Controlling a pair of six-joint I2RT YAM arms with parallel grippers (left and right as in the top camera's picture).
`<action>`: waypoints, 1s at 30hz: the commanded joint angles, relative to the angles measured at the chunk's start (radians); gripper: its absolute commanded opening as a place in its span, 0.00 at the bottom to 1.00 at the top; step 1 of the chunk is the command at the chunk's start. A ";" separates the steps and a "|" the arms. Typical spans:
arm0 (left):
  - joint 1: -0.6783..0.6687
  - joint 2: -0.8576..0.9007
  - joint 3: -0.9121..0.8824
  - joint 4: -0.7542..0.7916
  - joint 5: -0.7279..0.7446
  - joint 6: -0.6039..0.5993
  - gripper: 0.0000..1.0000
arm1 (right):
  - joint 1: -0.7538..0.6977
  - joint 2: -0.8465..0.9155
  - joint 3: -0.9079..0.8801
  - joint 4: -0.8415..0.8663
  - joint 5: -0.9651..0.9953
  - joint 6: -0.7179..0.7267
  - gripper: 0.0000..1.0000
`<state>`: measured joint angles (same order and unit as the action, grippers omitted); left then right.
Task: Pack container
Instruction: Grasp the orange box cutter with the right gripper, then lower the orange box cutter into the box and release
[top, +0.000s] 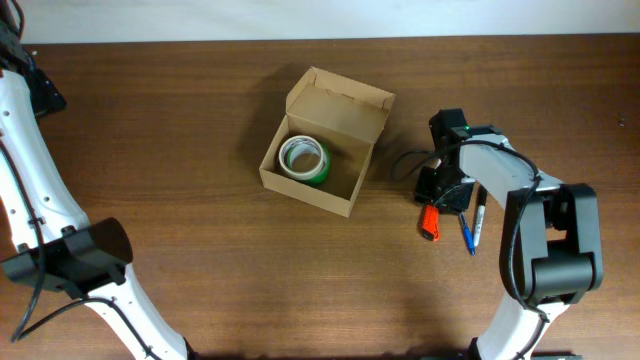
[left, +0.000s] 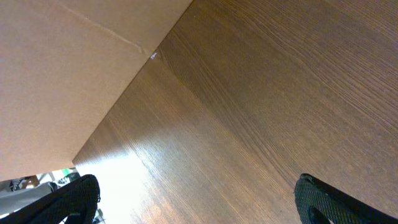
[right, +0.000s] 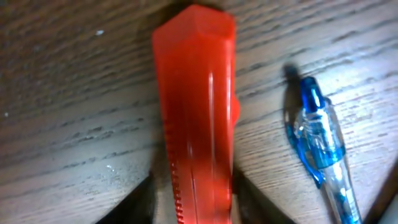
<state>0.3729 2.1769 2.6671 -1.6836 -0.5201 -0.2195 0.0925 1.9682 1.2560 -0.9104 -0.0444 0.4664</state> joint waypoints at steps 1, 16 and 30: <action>0.003 -0.004 0.006 0.000 0.001 0.012 1.00 | 0.005 0.024 -0.020 0.024 -0.010 0.006 0.17; 0.003 -0.004 0.006 0.000 0.000 0.012 1.00 | 0.001 -0.093 0.501 -0.196 0.041 -0.227 0.04; 0.003 -0.004 0.006 0.000 0.001 0.012 1.00 | 0.390 -0.077 1.131 -0.597 0.038 -0.734 0.04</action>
<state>0.3729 2.1769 2.6671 -1.6833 -0.5205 -0.2195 0.3836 1.8610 2.3913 -1.4994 -0.0055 -0.0982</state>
